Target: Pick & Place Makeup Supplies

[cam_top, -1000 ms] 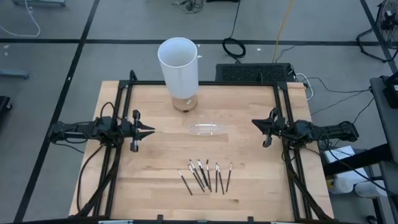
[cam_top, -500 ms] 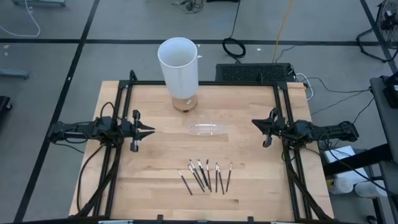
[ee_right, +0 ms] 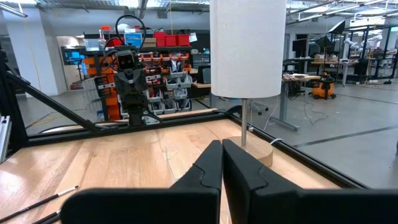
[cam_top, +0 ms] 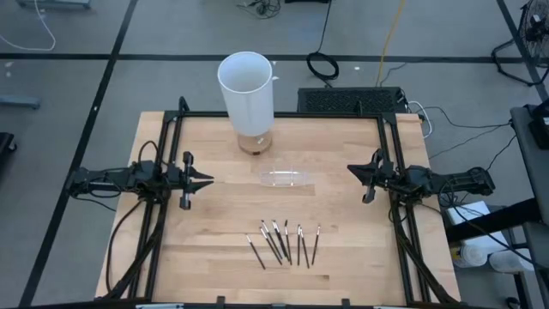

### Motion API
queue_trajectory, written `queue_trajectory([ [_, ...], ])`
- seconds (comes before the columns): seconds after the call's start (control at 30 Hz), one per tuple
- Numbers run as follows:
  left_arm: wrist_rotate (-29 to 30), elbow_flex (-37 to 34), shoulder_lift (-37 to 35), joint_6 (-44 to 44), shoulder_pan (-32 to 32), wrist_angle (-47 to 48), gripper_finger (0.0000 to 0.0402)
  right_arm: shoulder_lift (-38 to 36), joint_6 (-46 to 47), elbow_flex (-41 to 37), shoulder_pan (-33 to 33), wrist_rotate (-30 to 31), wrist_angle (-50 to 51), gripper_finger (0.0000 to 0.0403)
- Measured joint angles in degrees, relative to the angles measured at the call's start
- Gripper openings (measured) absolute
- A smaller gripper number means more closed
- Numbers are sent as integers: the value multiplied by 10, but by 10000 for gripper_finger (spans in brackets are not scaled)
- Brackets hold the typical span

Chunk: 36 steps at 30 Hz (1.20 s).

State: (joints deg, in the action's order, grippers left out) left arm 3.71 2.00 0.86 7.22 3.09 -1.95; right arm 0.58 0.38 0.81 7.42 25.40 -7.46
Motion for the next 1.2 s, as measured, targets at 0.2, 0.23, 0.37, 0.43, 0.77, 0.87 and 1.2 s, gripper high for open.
queue_trajectory([
  [0.2, 0, 0, 0, 0, 0, 0, 63, 0, 0, 0, 0, 0, 0, 0],
  [0.23, 0, 0, 0, 0, 0, 0, 63, 0, 0, 0, 0, 0, 0, 0],
  [0.37, 0, 0, 0, 0, 0, 0, 62, 0, 0, 0, 0, 0, 0, 0],
  [0.43, 0, 0, 0, 4, 0, -1, 63, 0, 0, 0, 0, 0, 0, 0],
  [0.77, 11, 0, 0, 47, 0, -9, 62, 0, 0, 0, 0, 0, 0, 0],
  [0.87, 11, 0, 0, 46, 0, -25, 62, 0, 0, 0, 0, 0, 0, 0],
  [1.2, -46, 0, 0, 41, 0, -158, 63, 0, 37, 0, 0, 0, 0, 0],
])
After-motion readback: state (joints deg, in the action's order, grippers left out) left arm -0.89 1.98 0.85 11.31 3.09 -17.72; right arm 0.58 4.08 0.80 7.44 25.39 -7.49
